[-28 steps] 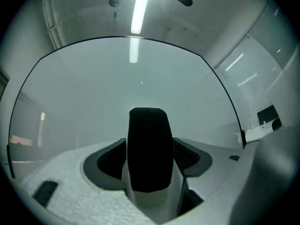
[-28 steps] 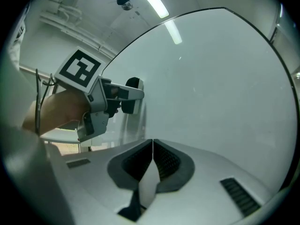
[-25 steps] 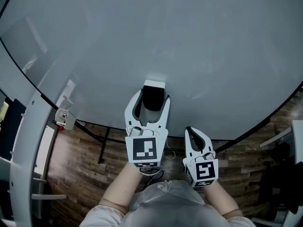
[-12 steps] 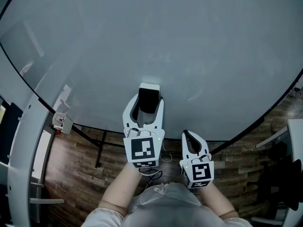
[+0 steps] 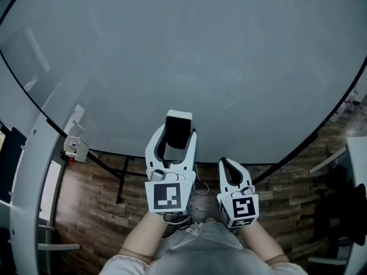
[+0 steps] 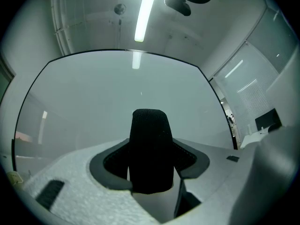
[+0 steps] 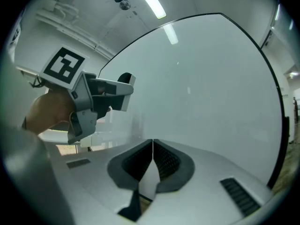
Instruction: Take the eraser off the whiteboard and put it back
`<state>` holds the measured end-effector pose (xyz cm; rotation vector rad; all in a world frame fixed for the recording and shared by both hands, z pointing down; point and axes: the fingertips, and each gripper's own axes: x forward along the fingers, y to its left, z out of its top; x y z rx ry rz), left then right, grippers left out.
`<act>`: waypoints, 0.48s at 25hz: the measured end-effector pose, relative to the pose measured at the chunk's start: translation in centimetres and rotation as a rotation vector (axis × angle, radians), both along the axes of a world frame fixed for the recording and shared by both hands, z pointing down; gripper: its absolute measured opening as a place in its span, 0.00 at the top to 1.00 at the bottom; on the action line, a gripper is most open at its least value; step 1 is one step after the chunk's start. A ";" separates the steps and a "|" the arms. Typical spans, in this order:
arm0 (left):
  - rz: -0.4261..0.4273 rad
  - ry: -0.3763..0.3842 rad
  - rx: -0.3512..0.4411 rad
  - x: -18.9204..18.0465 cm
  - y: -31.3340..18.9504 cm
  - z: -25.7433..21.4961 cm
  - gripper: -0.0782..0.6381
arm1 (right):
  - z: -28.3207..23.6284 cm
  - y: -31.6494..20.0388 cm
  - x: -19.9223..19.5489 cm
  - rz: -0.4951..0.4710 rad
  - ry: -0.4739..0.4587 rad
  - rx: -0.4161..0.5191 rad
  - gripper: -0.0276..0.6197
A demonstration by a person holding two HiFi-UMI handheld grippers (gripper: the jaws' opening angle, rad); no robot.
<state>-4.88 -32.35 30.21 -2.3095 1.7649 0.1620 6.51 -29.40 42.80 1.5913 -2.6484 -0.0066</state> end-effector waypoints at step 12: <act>0.046 -0.004 -0.112 -2.0 7.0 7.1 0.52 | 0.8 3.9 -2.3 0.026 0.013 0.005 0.92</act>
